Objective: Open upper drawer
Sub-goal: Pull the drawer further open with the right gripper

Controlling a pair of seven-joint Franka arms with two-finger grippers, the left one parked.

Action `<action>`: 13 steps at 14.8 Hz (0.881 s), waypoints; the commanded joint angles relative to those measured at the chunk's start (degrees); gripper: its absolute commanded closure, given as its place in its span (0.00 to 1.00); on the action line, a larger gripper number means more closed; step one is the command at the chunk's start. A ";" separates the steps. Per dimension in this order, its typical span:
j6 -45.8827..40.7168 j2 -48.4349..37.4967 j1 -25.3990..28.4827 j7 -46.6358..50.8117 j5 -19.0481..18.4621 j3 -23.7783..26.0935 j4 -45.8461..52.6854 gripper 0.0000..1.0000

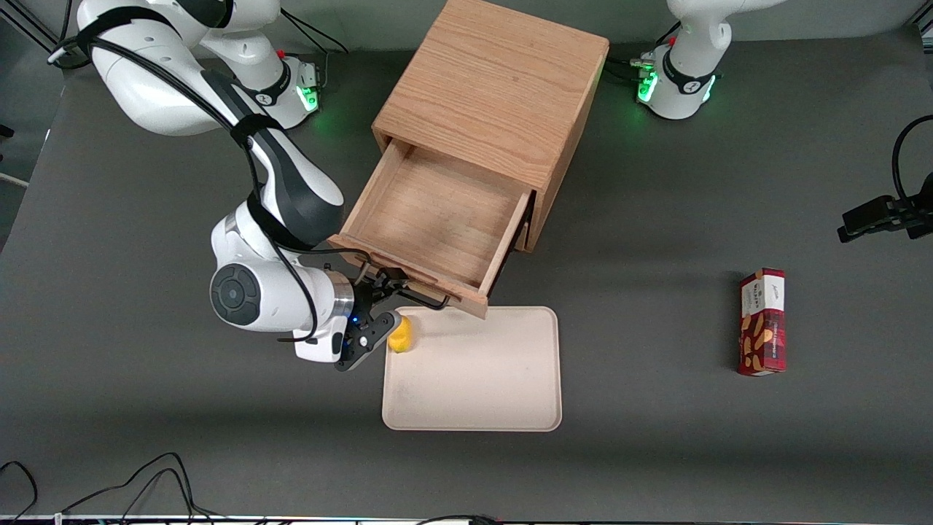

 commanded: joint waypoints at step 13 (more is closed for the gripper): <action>-6.63 1.20 -1.02 0.35 1.55 0.64 5.37 0.00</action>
